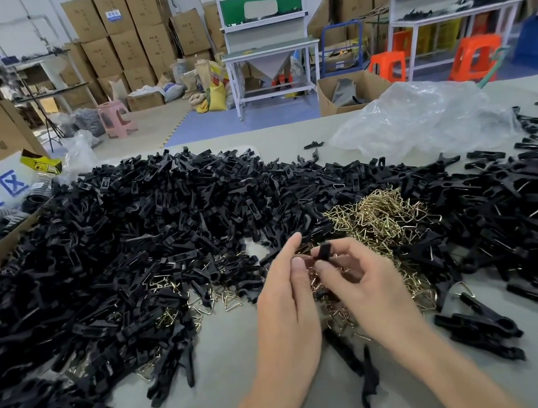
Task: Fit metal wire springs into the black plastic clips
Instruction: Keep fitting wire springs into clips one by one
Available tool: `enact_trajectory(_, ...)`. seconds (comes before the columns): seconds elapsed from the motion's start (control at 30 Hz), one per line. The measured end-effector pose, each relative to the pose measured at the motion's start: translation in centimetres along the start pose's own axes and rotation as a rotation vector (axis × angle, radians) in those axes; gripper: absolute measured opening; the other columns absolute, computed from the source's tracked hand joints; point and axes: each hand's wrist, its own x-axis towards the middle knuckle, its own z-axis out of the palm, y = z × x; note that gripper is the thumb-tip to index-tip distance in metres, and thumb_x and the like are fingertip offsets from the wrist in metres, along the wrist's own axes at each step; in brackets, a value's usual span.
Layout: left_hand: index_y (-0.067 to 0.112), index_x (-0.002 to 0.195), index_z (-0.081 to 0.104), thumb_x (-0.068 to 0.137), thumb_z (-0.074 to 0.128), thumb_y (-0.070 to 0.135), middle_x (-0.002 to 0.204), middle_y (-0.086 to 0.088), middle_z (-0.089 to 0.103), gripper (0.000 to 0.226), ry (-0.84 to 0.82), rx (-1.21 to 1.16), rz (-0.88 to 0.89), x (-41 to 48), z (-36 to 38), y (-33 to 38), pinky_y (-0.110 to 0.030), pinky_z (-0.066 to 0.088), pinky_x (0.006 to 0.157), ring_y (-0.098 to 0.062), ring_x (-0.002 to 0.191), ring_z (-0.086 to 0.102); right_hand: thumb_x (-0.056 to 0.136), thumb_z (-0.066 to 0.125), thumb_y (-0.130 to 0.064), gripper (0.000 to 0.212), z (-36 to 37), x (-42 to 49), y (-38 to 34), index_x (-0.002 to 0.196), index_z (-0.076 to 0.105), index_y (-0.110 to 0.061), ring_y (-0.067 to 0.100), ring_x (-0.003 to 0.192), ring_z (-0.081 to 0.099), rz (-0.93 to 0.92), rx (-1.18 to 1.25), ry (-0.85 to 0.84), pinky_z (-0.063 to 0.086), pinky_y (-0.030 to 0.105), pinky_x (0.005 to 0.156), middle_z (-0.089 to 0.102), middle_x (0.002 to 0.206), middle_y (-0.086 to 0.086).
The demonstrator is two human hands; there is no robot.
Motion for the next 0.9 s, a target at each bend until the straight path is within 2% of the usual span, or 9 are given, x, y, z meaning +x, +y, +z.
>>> enact_trajectory(0.13,0.063,0.14,0.033,0.106,0.033,0.036,0.102,0.019,0.062,0.044,0.02,0.014,-0.048,0.4,-0.4,-0.5,-0.02,0.049,0.08,-0.005,0.096,0.061,0.098,0.063,-0.01,0.025,-1.1,0.8,-0.2,0.102,0.078,-0.029,0.016,0.095,0.075,0.13,0.326,0.078,0.06,0.022,0.077,0.078,0.101,0.0)
enact_trajectory(0.23,0.062,0.142,0.028,0.107,0.037,0.034,0.103,0.021,0.063,0.046,-0.002,0.013,-0.067,0.6,-0.1,-0.8,-0.014,0.047,0.075,-0.005,0.09,0.061,0.099,0.06,-0.008,0.028,-1.4,1.3,-0.3,0.103,0.08,-0.028,0.02,0.092,0.076,0.215,0.472,0.084,0.06,0.024,0.075,0.078,0.103,0.007)
enact_trajectory(0.33,0.055,0.133,0.04,0.105,0.046,0.03,0.111,0.028,0.064,0.039,-0.03,0.003,-0.069,0.4,0.2,-0.8,-0.015,0.048,0.08,0.0,0.1,0.064,0.099,0.061,-0.008,0.027,-1.5,1.5,0.1,0.104,0.08,-0.026,0.022,0.095,0.076,0.255,0.527,0.073,0.06,0.025,0.076,0.077,0.107,0.007)
enact_trajectory(0.4,0.059,0.123,0.048,0.104,0.05,0.026,0.111,0.031,0.065,0.039,-0.04,-0.007,-0.055,0.4,0.1,-0.5,-0.012,0.049,0.076,0.003,0.1,0.064,0.098,0.062,-0.007,0.027,-1.5,1.5,0.3,0.106,0.08,-0.026,0.023,0.098,0.075,0.261,0.548,0.055,0.061,0.026,0.078,0.077,0.108,0.007)
enact_trajectory(0.5,0.066,0.116,0.051,0.102,0.054,0.022,0.107,0.031,0.067,0.046,-0.047,-0.015,-0.043,0.6,0.0,-0.4,-0.009,0.048,0.066,0.0,0.087,0.066,0.098,0.062,-0.008,0.029,-1.5,1.4,0.5,0.109,0.079,-0.029,0.022,0.101,0.075,0.245,0.524,0.018,0.061,0.027,0.08,0.076,0.111,0.006)
enact_trajectory(0.63,0.058,0.122,0.056,0.102,0.054,0.019,0.112,0.027,0.065,0.044,-0.047,-0.021,-0.022,0.6,0.0,-0.6,-0.014,0.048,0.067,-0.005,0.083,0.064,0.099,0.062,-0.01,0.029,-1.5,1.4,0.6,0.112,0.077,-0.031,0.02,0.103,0.074,0.246,0.489,-0.027,0.061,0.029,0.083,0.076,0.112,0.004)
enact_trajectory(0.7,0.056,0.122,0.058,0.102,0.054,0.016,0.113,0.028,0.064,0.045,-0.032,-0.024,-0.012,0.6,-0.1,-0.6,-0.014,0.05,0.07,-0.008,0.087,0.063,0.099,0.062,-0.01,0.029,-1.4,1.4,0.6,0.112,0.077,-0.031,0.02,0.102,0.074,0.247,0.484,-0.034,0.061,0.031,0.083,0.076,0.11,0.004)
enact_trajectory(0.8,0.048,0.126,0.059,0.101,0.053,0.02,0.105,0.02,0.066,0.038,-0.018,-0.012,-0.01,0.6,-0.2,-0.7,-0.012,0.044,0.06,-0.004,0.067,0.057,0.098,0.063,-0.011,0.028,-1.4,1.4,0.6,0.112,0.077,-0.031,0.021,0.101,0.074,0.231,0.491,-0.031,0.061,0.031,0.083,0.075,0.109,0.004)
enact_trajectory(0.9,0.041,0.129,0.059,0.101,0.052,0.028,0.091,0.018,0.065,0.032,-0.013,0.055,0.008,0.6,-0.4,-0.9,-0.01,0.04,0.06,0.002,0.06,0.052,0.097,0.064,-0.01,0.03,-1.6,1.4,0.3,0.111,0.077,-0.034,0.019,0.099,0.074,0.19,0.469,0.005,0.061,0.028,0.083,0.076,0.11,0.003)
